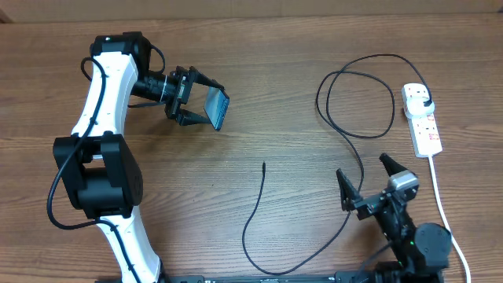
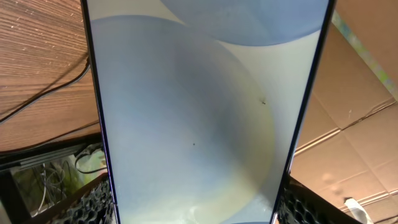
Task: Plug charger to phone and switch on socket
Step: 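Raise the right gripper and swing it left toward the phone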
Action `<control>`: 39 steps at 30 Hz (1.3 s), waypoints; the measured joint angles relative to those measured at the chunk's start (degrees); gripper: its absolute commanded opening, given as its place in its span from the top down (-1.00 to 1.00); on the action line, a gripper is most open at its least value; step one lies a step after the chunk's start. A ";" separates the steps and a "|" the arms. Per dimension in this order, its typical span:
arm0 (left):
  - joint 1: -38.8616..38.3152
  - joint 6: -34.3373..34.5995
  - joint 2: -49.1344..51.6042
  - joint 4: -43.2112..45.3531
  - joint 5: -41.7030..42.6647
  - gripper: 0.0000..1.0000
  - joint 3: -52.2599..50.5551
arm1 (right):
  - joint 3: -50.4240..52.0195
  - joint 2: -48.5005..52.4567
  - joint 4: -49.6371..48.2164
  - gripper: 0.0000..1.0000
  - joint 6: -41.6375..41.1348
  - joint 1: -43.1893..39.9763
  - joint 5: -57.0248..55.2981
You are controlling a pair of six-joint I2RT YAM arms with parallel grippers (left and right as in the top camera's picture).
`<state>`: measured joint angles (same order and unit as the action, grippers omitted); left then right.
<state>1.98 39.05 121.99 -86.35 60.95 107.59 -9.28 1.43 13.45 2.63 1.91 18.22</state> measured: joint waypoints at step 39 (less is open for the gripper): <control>-0.33 3.32 0.00 0.02 -4.07 0.91 0.11 | -45.33 89.11 10.45 -1.00 -20.70 0.02 36.68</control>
<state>1.65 42.37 121.99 -86.32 56.88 107.70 -54.61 90.54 23.90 -18.06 1.93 54.89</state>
